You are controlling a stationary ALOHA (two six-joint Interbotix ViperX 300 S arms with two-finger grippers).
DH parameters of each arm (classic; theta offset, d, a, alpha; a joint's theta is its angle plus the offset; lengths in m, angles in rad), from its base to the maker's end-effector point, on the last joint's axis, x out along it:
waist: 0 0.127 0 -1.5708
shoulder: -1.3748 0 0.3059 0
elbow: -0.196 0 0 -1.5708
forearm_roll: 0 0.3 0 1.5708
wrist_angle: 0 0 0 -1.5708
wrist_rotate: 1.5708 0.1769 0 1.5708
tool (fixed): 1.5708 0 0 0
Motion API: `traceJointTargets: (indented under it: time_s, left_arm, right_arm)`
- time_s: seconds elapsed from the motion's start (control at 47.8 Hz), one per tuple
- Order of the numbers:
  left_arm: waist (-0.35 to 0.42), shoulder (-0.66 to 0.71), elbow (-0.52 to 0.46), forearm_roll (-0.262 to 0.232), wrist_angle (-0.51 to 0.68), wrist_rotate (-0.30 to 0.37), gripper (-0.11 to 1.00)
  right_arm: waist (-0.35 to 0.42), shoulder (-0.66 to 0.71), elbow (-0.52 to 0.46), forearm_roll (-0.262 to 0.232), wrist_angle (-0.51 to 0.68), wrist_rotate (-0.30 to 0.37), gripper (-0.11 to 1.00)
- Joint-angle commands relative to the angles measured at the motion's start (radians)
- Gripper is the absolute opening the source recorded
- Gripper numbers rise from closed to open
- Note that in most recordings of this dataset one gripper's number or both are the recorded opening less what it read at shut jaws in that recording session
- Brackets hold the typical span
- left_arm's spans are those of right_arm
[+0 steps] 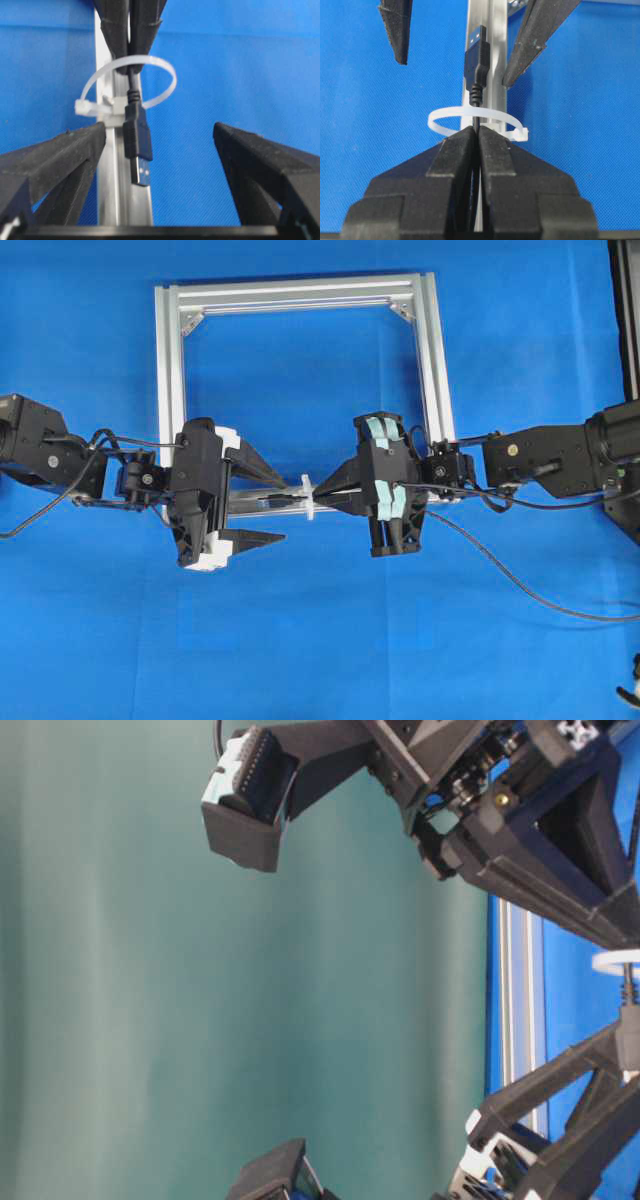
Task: Insert the wire through the string loop located in the center.
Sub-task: 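Move the open left gripper to the plug emerging from the loop, then close the left gripper on the USB plug left of the loop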
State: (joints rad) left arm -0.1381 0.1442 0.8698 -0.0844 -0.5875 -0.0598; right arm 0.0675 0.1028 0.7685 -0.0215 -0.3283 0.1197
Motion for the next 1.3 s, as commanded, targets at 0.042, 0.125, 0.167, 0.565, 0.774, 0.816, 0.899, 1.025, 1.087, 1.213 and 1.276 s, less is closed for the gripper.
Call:
traceJointTargets:
  time_s: [0.042, 0.125, 0.167, 0.565, 0.774, 0.816, 0.899, 1.025, 1.087, 1.213, 1.276]
  left_arm:
    - [0.000, -0.012, -0.015, 0.003, -0.009, 0.002, 0.91]
    - [0.000, -0.012, -0.015, 0.003, -0.009, 0.002, 0.91]
    - [0.000, -0.012, -0.015, 0.003, -0.009, 0.002, 0.91]
    - [0.000, -0.012, -0.015, 0.003, -0.009, 0.000, 0.91]
    - [0.000, -0.014, -0.015, 0.003, -0.009, 0.000, 0.90]
    - [0.000, -0.014, -0.015, 0.003, -0.009, 0.000, 0.90]
    - [0.000, -0.012, -0.015, 0.003, -0.009, 0.000, 0.90]
    - [0.000, -0.014, -0.017, 0.003, -0.009, 0.000, 0.90]
    - [0.000, -0.012, -0.017, 0.003, -0.009, 0.000, 0.90]
    - [-0.002, -0.012, -0.018, 0.003, -0.009, 0.000, 0.90]
    - [0.000, -0.012, -0.020, 0.003, -0.009, 0.000, 0.89]
  right_arm:
    - [0.003, -0.014, -0.017, 0.002, -0.005, 0.002, -0.02]
    - [0.003, -0.015, -0.017, 0.000, -0.005, 0.002, -0.02]
    - [0.003, -0.014, -0.015, 0.002, -0.005, 0.002, -0.02]
    - [0.005, -0.014, -0.017, 0.002, -0.005, 0.002, -0.02]
    - [0.005, -0.014, -0.017, 0.002, -0.005, 0.002, -0.02]
    - [0.005, -0.014, -0.017, 0.000, -0.005, 0.002, -0.02]
    - [0.005, -0.014, -0.015, 0.002, -0.005, 0.002, -0.02]
    - [0.005, -0.015, -0.015, 0.002, -0.005, 0.002, -0.02]
    - [0.005, -0.014, -0.017, 0.002, -0.005, 0.002, -0.02]
    - [0.005, -0.014, -0.017, 0.002, -0.005, 0.002, -0.02]
    - [0.005, -0.014, -0.015, 0.002, -0.005, 0.002, -0.02]
